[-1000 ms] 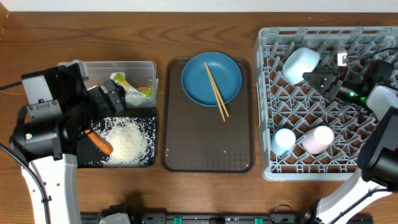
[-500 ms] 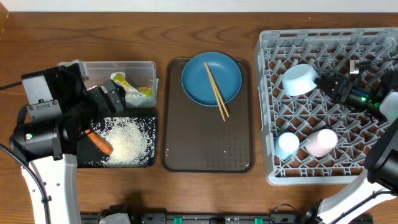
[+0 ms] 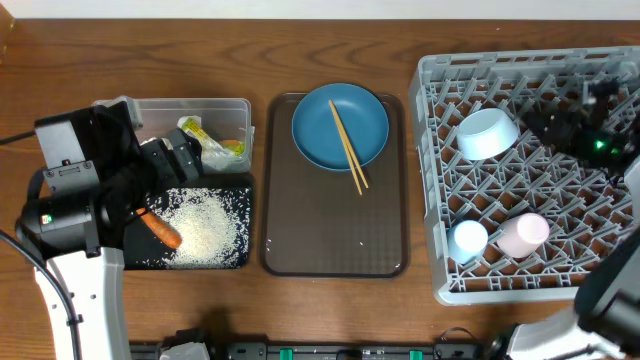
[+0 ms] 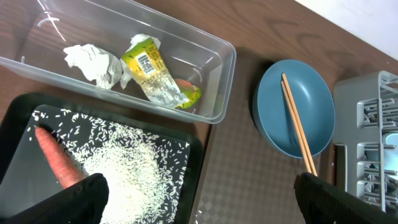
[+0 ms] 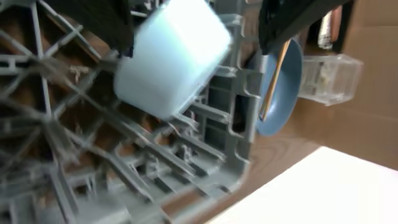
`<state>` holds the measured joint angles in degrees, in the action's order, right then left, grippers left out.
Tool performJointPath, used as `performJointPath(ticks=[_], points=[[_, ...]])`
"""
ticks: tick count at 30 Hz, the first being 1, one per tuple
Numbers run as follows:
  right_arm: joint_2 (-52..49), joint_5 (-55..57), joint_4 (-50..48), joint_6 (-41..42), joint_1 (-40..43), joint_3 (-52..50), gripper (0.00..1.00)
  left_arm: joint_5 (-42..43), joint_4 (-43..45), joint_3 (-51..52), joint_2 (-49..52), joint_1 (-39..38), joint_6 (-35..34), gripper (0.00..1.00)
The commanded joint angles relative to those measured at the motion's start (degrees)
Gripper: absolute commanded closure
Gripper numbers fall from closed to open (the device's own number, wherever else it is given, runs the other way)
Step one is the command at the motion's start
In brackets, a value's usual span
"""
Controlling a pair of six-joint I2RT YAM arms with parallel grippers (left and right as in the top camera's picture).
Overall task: Sort waste into correct bins and load items into the dishwasher rack
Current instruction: 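Lower the bowl upside down into the rack's back area, then open the right gripper and lift it off the bowl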
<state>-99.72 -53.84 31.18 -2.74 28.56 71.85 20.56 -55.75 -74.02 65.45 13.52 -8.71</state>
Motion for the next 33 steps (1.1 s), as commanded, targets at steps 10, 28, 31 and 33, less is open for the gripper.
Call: performJointPath(ticks=[10,28,31,33], points=[[7.4,31.5,3.6,-4.2,-20.5,1.5,0.96,-0.7,-0.2,-0.1,-0.3,0.3,0.7,0.02],[2.4,48.7,9.1,0.0,-22.7,1.6,0.98,-0.7,-0.2,-0.1,-0.3,0.3,0.7,0.02],[3.0,48.4,10.0,0.0,-23.1,2.1,0.98,-0.7,-0.2,-0.1,-0.3,0.3,0.7,0.02],[3.7,48.4,11.5,-0.1,-23.7,3.6,0.97,-0.7,-0.2,-0.1,-0.3,0.3,0.7,0.02]])
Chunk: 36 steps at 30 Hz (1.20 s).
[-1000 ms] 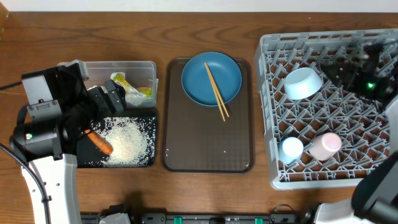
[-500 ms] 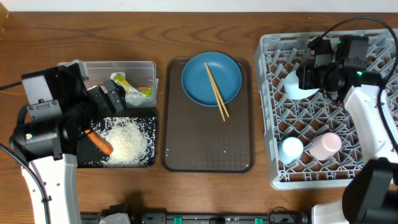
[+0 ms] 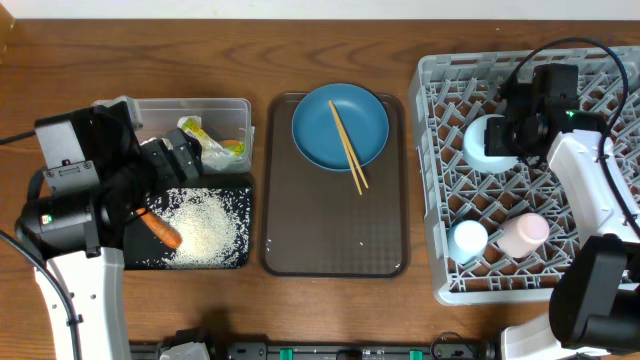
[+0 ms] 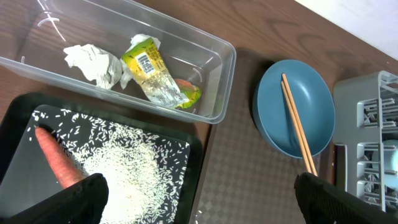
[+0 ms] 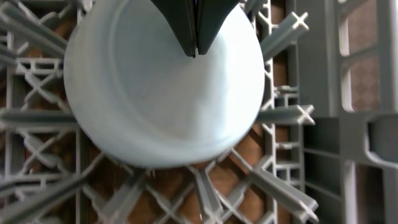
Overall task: Sort waste into correct bins and load items into the dishwasher rack
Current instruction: 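Open the right gripper and lift it off the bowl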
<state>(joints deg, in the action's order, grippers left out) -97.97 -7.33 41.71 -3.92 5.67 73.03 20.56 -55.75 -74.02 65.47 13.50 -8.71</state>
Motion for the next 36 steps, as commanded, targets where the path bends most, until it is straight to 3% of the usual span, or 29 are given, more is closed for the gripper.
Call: performJointPath(ticks=[1,5,9,21,36], points=[[2.4,1.9,1.6,1.1,-1.1,3.3,0.96,-0.7,-0.2,-0.1,-0.3,0.3,0.7,0.02],[5.3,2.0,5.7,1.1,-2.3,8.0,0.84,-0.7,-0.2,-0.1,-0.3,0.3,0.7,0.02],[8.9,-1.0,10.2,1.1,-3.7,11.6,0.80,-0.7,-0.2,-0.1,-0.3,0.3,0.7,0.02],[10.6,-5.0,24.6,1.1,-14.2,9.6,0.50,-0.7,-0.2,-0.1,-0.3,0.3,0.7,0.02],[8.3,0.2,12.8,1.7,-18.4,-5.2,0.54,-0.7,-0.2,-0.1,-0.3,0.3,0.7,0.02]])
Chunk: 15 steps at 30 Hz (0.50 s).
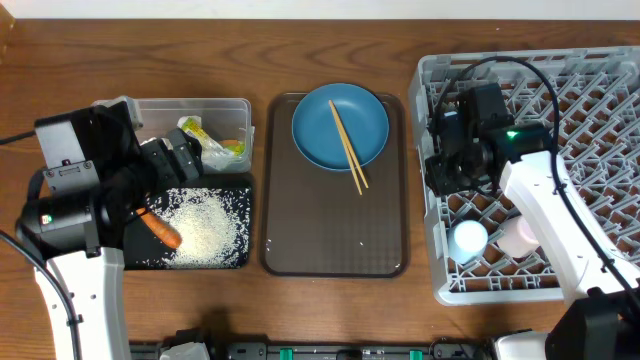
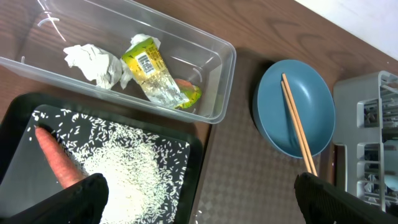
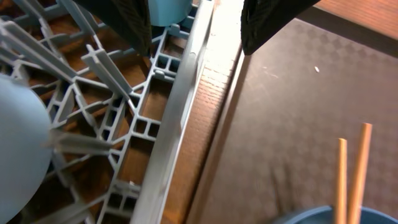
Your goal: Sort waste into correct bins and load items into the dishwasher rack
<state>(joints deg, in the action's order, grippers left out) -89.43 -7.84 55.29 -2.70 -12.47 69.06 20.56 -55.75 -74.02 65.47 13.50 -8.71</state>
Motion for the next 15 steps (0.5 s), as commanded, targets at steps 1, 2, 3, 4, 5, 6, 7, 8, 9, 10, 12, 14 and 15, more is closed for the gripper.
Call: performJointPath(ticks=[1,2,3,4,5,6,7,8,9,10,12,14,15], points=[[-0.3,0.7,-1.4,0.5,-0.3,-1.7,0.54,-0.7,-0.2,-0.1,-0.3,0.3,0.7,0.02],[-0.3,0.7,-1.9,0.5,-0.3,-2.2,0.54,-0.7,-0.2,-0.1,-0.3,0.3,0.7,0.02],[-0.3,0.7,-2.3,0.5,-0.3,-2.6,0.53,-0.7,-0.2,-0.1,-0.3,0.3,0.7,0.02],[-0.3,0.5,-2.6,0.5,-0.3,-3.0,0.54,-0.7,-0.2,-0.1,-0.3,0.3,0.7,0.02],[-0.3,0.2,-2.9,0.5,-0.3,-3.5,0.54,-0.7,-0.2,-0.1,-0.3,0.3,0.7,0.02],[-0.3,-0.1,-3.4,0.5,-0.3,-4.1,0.55,-0.7,-0.2,-0.1,-0.3,0.3,0.7,0.02],[-0.3,-0.1,-3.8,0.5,-0.3,-4.6,0.56,-0.7,-0.2,-0.1,-0.3,0.3,0.7,0.02],[-0.3,-0.1,-4.3,0.5,-0.3,-5.2,0.57,-0.7,-0.2,-0.1,-0.3,0.3,0.7,0.02],[-0.3,-0.1,-5.0,0.5,-0.3,-5.8,0.59,-0.7,-0.2,-0.1,-0.3,0.3,0.7,0.02],[-0.3,-0.1,-5.8,0.5,-0.4,-6.4,0.60,-0.7,-0.2,-0.1,-0.3,0.3,0.7,0.02],[-0.3,-0.1,-7.1,0.6,-0.4,-7.3,0.66,-0.7,-0.2,-0.1,-0.3,0.3,0.7,0.02],[-0.3,-0.1,-8.2,0.6,-0.4,-7.9,0.70,-0.7,-0.2,-0.1,-0.3,0.3,0.7,0.02],[-0.3,-0.1,-8.4,0.6,-0.4,-8.0,0.72,-0.7,-0.2,-0.1,-0.3,0.3,0.7,0.02]])
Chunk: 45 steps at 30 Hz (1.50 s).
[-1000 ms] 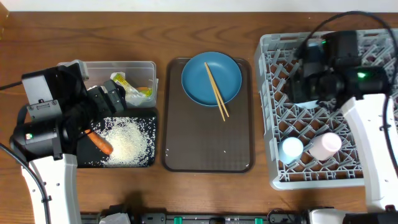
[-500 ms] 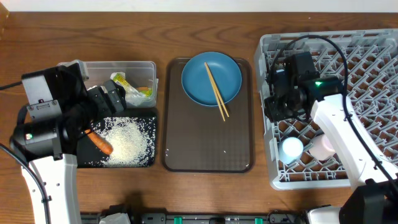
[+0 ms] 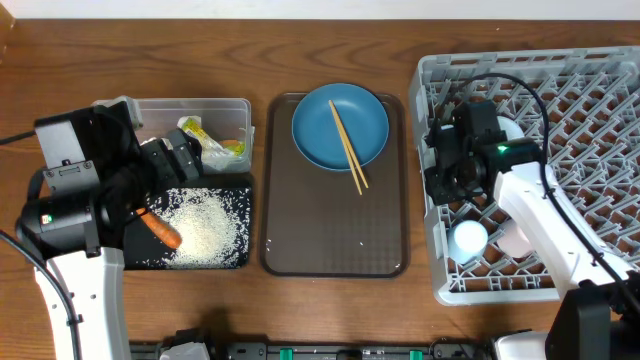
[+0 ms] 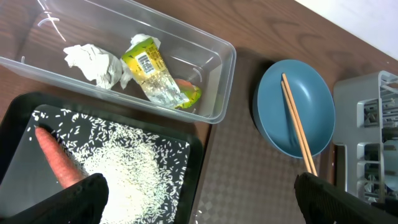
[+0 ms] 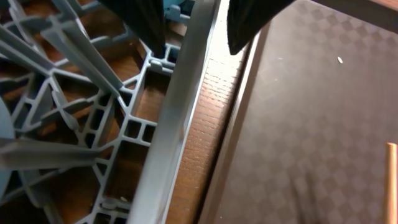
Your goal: Sort waste into correct bins and load items into the dishwasher rack
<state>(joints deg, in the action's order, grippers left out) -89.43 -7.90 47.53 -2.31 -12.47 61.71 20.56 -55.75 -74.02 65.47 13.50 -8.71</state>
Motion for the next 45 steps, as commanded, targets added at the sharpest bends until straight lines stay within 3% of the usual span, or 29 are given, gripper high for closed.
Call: performJointPath(ticks=[1,7,11,35,37,38,39,42,45], points=[[-0.3,0.0,-0.9,0.2,-0.4,-0.7,0.73,-0.7,-0.2,-0.1,-0.3,0.3,0.7,0.02],[-0.3,0.0,-4.6,0.2,-0.4,-0.6,0.92,-0.7,-0.2,-0.1,-0.3,0.3,0.7,0.02],[-0.3,0.0,-7.2,2.4,-0.4,-0.6,0.99,-0.7,-0.2,-0.1,-0.3,0.3,0.7,0.02],[-0.3,-1.0,-10.5,6.6,-1.5,-0.6,0.99,-0.7,-0.2,-0.1,-0.3,0.3,0.7,0.02],[-0.3,-1.0,-10.4,6.6,-1.7,-0.6,0.94,-0.7,-0.2,-0.1,-0.3,0.3,0.7,0.02],[-0.3,-1.0,-10.3,6.6,-1.7,-0.6,0.80,-0.7,-0.2,-0.1,-0.3,0.3,0.7,0.02],[-0.3,-0.9,-10.0,6.6,-1.8,-0.6,0.57,-0.7,-0.2,-0.1,-0.3,0.3,0.7,0.02],[-0.3,-0.2,-9.2,6.5,-1.7,-0.6,0.34,-0.7,-0.2,-0.1,-0.3,0.3,0.7,0.02],[-0.2,2.9,-8.7,6.5,-1.7,-0.6,0.27,-0.7,-0.2,-0.1,-0.3,0.3,0.7,0.02]])
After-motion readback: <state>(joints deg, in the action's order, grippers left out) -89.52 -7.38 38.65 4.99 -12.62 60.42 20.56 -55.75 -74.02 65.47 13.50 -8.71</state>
